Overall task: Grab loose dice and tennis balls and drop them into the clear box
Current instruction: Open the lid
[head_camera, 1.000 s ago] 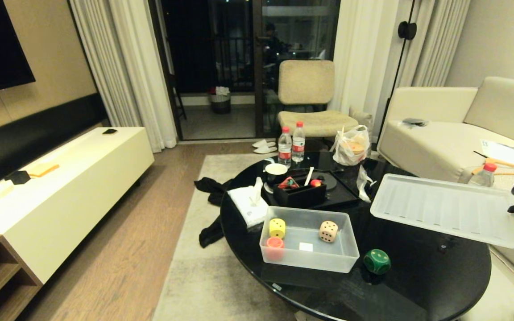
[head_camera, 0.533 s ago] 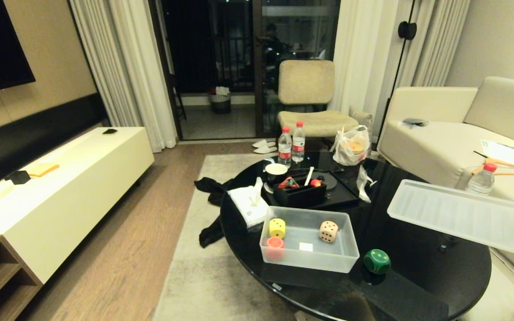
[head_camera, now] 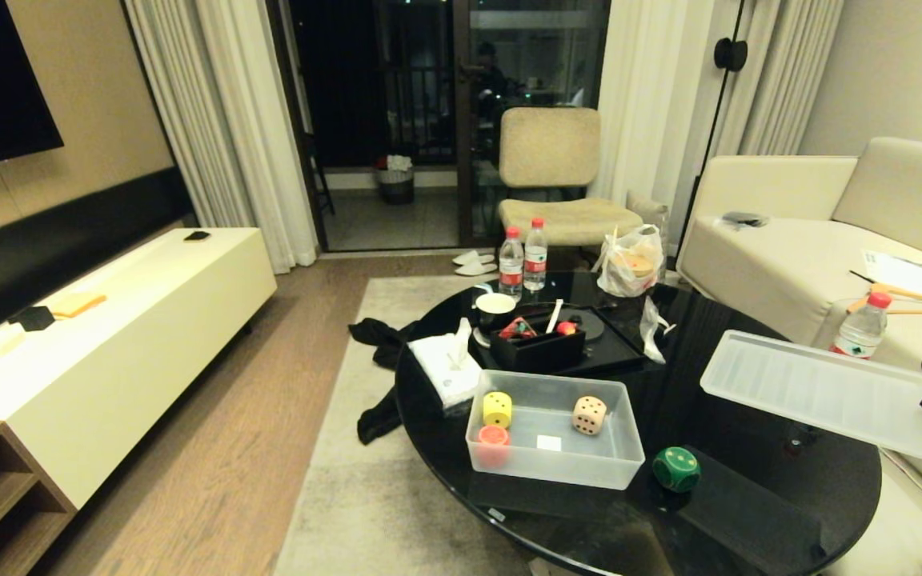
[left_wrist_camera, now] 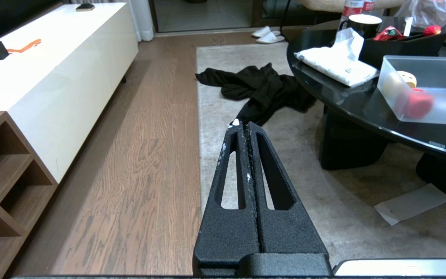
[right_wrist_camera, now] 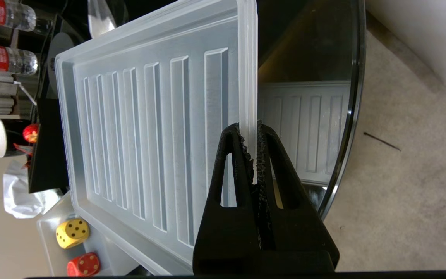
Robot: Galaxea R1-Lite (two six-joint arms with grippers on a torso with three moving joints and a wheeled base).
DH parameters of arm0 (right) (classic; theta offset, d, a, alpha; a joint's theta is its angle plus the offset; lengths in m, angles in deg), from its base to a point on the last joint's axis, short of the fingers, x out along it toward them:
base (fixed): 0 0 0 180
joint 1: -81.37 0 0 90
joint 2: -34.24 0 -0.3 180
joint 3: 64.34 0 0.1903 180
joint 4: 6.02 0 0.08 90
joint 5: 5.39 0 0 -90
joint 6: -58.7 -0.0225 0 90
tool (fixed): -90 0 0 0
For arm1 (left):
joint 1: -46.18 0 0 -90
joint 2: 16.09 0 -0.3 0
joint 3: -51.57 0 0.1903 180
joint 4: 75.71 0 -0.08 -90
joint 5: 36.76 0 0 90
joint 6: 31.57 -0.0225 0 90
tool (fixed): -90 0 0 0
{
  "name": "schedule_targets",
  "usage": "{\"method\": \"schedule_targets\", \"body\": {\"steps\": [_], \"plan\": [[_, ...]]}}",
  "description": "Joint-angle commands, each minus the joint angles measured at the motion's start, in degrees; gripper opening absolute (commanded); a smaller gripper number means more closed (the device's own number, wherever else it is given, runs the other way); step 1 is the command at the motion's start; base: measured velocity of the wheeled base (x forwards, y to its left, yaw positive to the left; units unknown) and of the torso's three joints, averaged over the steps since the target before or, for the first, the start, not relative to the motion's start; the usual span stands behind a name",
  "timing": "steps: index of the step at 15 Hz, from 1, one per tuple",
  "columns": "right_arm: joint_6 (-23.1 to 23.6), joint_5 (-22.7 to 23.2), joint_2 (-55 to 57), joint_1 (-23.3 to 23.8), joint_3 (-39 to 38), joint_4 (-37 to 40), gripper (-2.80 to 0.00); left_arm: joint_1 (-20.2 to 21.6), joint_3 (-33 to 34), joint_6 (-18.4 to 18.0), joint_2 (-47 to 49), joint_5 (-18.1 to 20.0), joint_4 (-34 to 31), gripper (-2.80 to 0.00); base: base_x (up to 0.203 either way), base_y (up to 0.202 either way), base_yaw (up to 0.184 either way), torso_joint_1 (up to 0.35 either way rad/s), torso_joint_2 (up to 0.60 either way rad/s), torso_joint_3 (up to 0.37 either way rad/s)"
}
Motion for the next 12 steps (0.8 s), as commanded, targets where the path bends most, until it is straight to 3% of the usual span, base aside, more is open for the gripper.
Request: {"method": "schedule_targets", "body": {"steps": [1, 7, 12], "plan": [[-0.2, 0.0, 4.3, -1.0, 2.8, 0.1, -2.80, 0.0, 0.1, 0.0, 0.0, 0.0, 0.0, -2.80, 0.000, 0.000, 0.000, 0.000, 0.00, 0.000], [-0.4, -3.2, 10.4, -4.9, 8.9, 0.3, -2.80, 0.0, 0.1, 0.0, 0.0, 0.0, 0.0, -2.80, 0.000, 0.000, 0.000, 0.000, 0.00, 0.000], [-1.0, -3.8, 13.3, -7.3, 9.4, 0.1, -2.80, 0.0, 0.1, 0.0, 0.0, 0.0, 0.0, -2.80, 0.000, 0.000, 0.000, 0.000, 0.00, 0.000]]}}
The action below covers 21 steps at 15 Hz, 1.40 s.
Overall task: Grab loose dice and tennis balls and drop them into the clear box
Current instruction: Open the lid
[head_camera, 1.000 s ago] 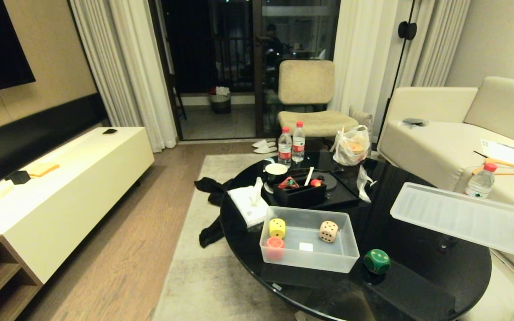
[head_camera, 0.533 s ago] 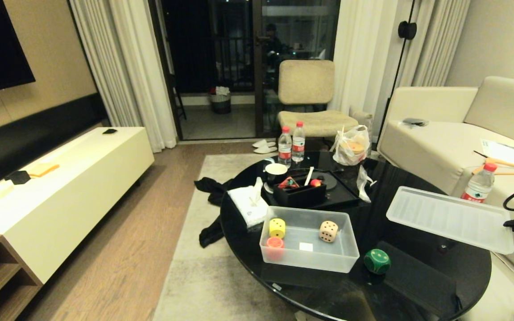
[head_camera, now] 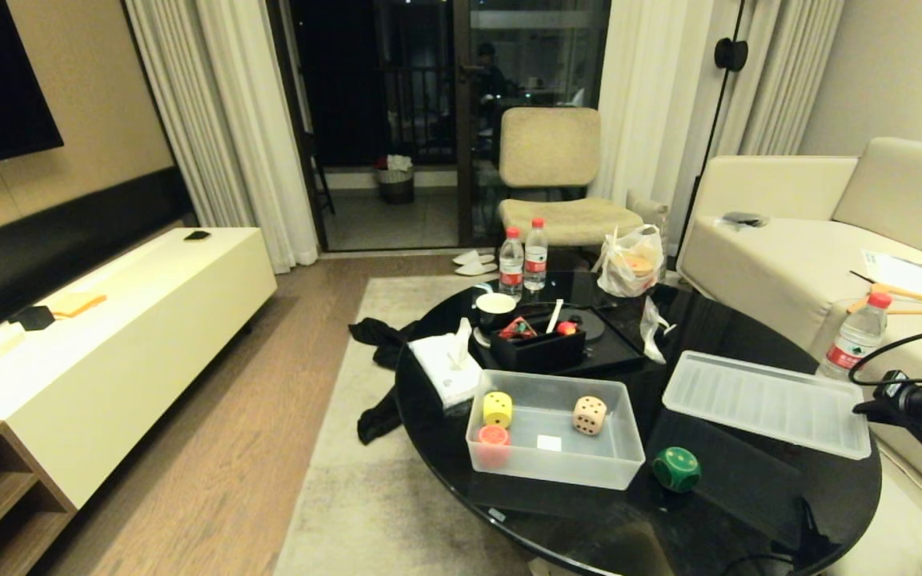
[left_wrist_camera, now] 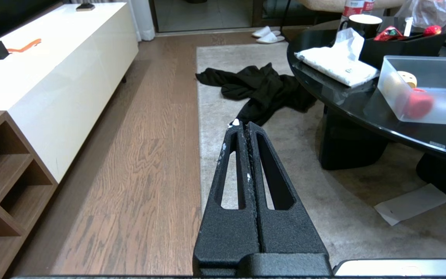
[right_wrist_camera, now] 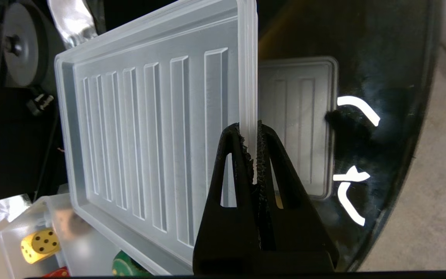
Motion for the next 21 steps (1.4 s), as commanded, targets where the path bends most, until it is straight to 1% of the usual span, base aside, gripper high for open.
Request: {"method": "schedule_targets", "body": {"steps": [1, 9, 16, 18, 19, 21], "plan": [[-0.1, -0.8, 2.6, -0.7, 0.5, 0.0, -2.80, 0.0, 0.1, 0.1, 0.0, 0.0, 0.0, -2.80, 0.000, 0.000, 0.000, 0.000, 0.00, 0.000], [0.2, -1.4, 5.9, -1.0, 2.1, 0.0, -2.80, 0.0, 0.1, 0.0, 0.0, 0.0, 0.0, -2.80, 0.000, 0.000, 0.000, 0.000, 0.00, 0.000], [0.7, -3.5, 7.3, -1.7, 2.1, 0.0, -2.80, 0.0, 0.1, 0.1, 0.0, 0.0, 0.0, -2.80, 0.000, 0.000, 0.000, 0.000, 0.00, 0.000], [1.3, -4.6, 7.7, -1.8, 2.0, 0.0, -2.80, 0.0, 0.1, 0.0, 0.0, 0.0, 0.0, -2.80, 0.000, 0.000, 0.000, 0.000, 0.00, 0.000], [2.4, -6.1, 8.1, -2.1, 1.8, 0.0, -2.80, 0.0, 0.1, 0.1, 0.0, 0.0, 0.0, -2.80, 0.000, 0.000, 0.000, 0.000, 0.00, 0.000], [3.0, -6.6, 8.2, -2.2, 1.4, 0.1, -2.80, 0.0, 0.1, 0.0, 0.0, 0.0, 0.0, -2.80, 0.000, 0.000, 0.000, 0.000, 0.00, 0.000]]}}
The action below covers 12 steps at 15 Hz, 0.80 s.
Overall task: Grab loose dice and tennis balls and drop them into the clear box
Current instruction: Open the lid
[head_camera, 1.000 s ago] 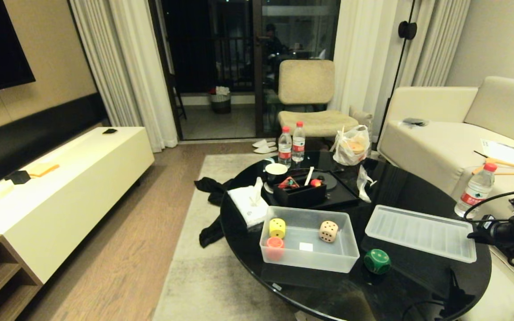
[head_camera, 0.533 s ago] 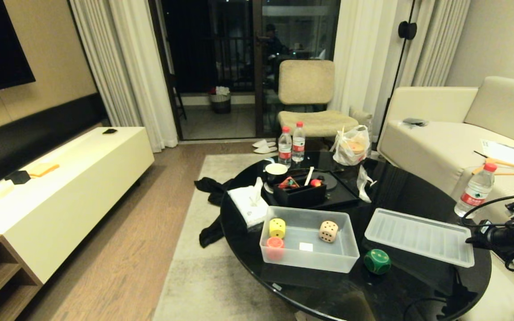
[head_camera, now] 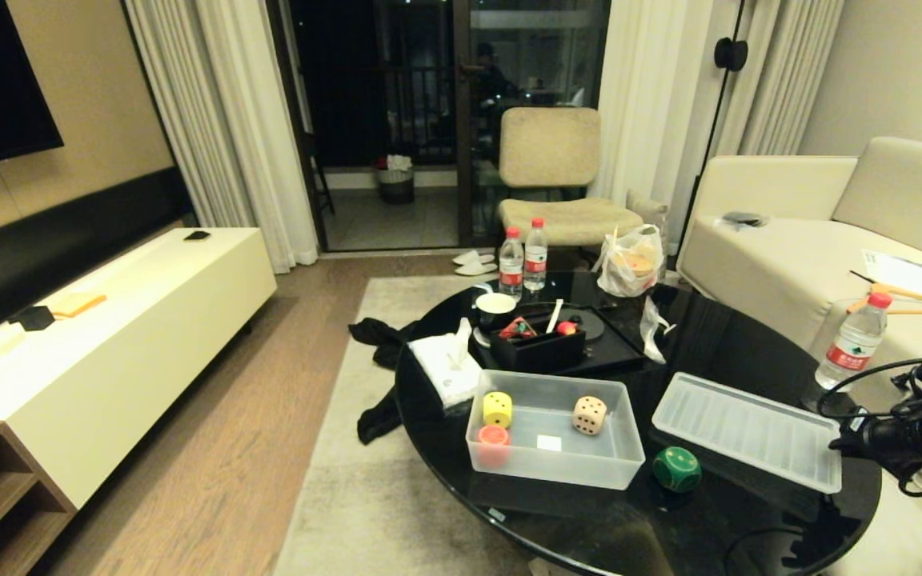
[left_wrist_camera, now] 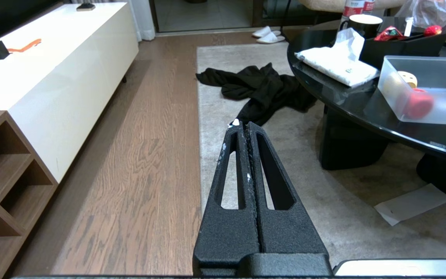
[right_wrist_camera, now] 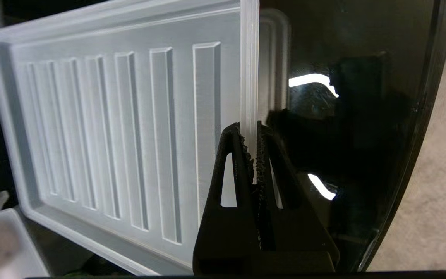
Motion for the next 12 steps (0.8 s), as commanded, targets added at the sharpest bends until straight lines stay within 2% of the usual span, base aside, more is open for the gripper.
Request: {"method": "schedule_targets", "body": {"steps": [1, 12], "plan": [[0.1, 0.1, 0.4, -0.1, -0.3, 0.1, -2.80, 0.0, 0.1, 0.0, 0.0, 0.0, 0.0, -2.80, 0.000, 0.000, 0.000, 0.000, 0.00, 0.000], [0.2, -0.5, 1.4, -0.4, -0.1, 0.1, -2.80, 0.0, 0.1, 0.1, 0.0, 0.0, 0.0, -2.80, 0.000, 0.000, 0.000, 0.000, 0.00, 0.000]]}}
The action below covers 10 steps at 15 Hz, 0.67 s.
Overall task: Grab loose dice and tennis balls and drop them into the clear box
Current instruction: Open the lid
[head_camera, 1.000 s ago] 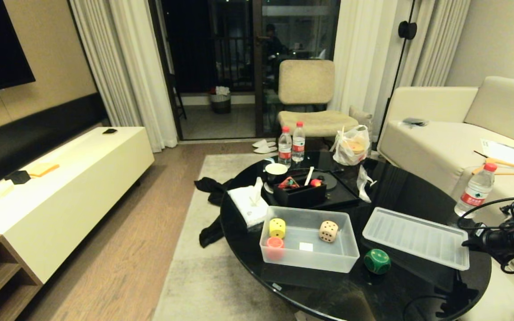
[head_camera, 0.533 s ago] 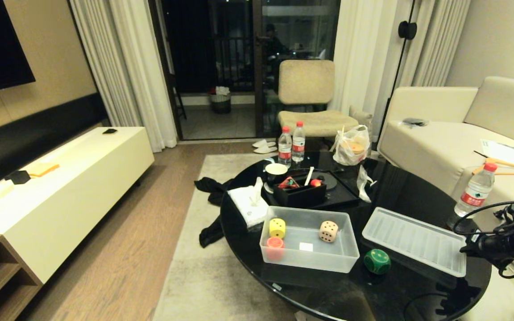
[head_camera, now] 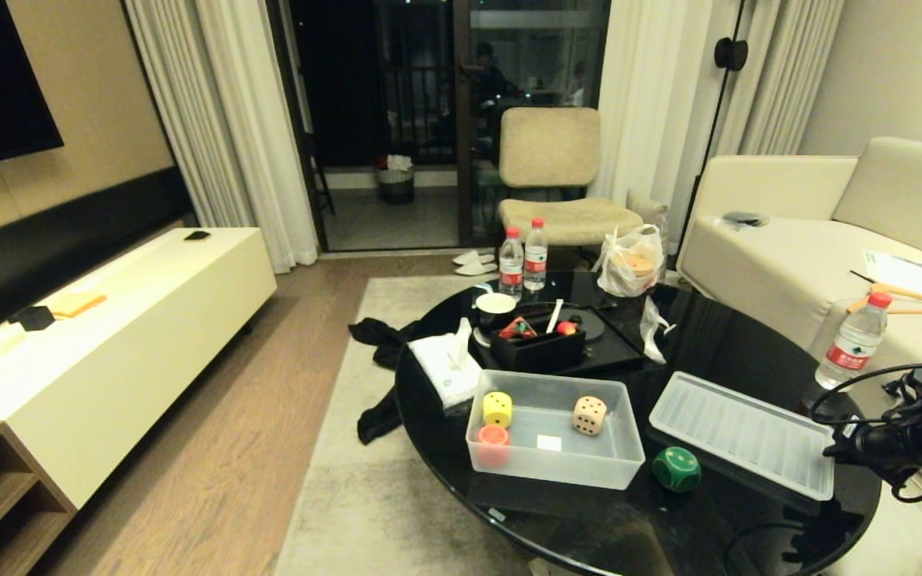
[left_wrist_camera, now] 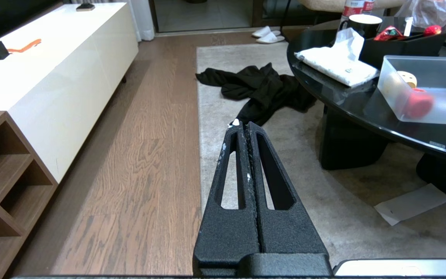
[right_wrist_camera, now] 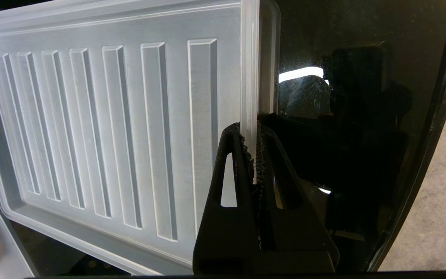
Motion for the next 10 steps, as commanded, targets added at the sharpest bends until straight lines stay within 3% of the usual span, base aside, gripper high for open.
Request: {"method": "schedule_targets", "body": {"steps": [1, 7, 8, 10], "plan": [[-0.1, 0.1, 0.2, 0.0, -0.1, 0.1, -2.80, 0.0, 0.1, 0.1, 0.0, 0.0, 0.0, -2.80, 0.000, 0.000, 0.000, 0.000, 0.00, 0.000], [0.8, 0.0, -0.1, 0.0, -0.4, 0.2, -2.80, 0.0, 0.1, 0.1, 0.0, 0.0, 0.0, -2.80, 0.000, 0.000, 0.000, 0.000, 0.00, 0.000], [0.8, 0.0, -0.1, 0.1, -0.4, 0.2, 0.00, 0.0, 0.1, 0.1, 0.0, 0.0, 0.0, -2.80, 0.000, 0.000, 0.000, 0.000, 0.00, 0.000], [0.8, 0.1, -0.5, 0.1, -0.4, 0.2, 0.00, 0.0, 0.1, 0.1, 0.0, 0.0, 0.0, -2.80, 0.000, 0.000, 0.000, 0.000, 0.00, 0.000]]}}
